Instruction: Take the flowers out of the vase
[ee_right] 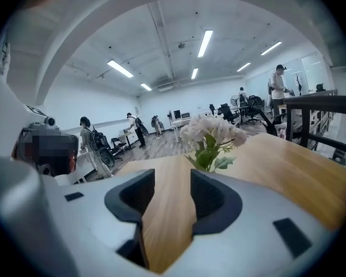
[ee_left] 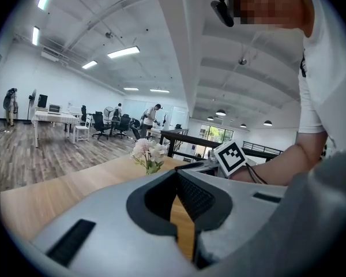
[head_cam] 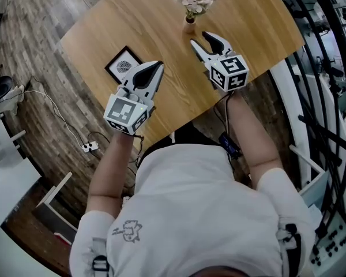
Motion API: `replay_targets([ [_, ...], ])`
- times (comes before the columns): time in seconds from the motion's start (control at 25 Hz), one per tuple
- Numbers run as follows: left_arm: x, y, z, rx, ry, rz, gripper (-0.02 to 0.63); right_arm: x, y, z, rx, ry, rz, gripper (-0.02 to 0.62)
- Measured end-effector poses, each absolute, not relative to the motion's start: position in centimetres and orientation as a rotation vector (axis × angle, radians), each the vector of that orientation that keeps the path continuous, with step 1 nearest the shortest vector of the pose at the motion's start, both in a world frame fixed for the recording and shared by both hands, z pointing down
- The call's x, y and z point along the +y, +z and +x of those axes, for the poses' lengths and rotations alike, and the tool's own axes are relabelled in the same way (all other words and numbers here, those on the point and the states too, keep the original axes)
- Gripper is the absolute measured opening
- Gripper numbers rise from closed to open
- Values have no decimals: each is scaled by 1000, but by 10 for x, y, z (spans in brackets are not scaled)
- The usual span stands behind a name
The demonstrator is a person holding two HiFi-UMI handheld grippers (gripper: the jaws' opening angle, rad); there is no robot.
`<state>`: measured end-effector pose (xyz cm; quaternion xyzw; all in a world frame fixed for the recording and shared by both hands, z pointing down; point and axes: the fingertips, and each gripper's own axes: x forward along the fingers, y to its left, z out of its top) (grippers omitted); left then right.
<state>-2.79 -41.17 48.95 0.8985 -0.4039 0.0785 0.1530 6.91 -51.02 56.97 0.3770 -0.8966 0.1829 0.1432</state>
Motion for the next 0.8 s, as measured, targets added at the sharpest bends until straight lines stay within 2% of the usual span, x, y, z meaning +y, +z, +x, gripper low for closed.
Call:
replay_targets([
  [0.16, -428, 488, -25, -1187, 211, 2599, 5, -540, 592, 67, -2543, 547, 1069, 225],
  [0.8, -446, 514, -37, -1219, 242, 2540, 5, -609, 653, 43, -2453, 611, 1092, 220],
])
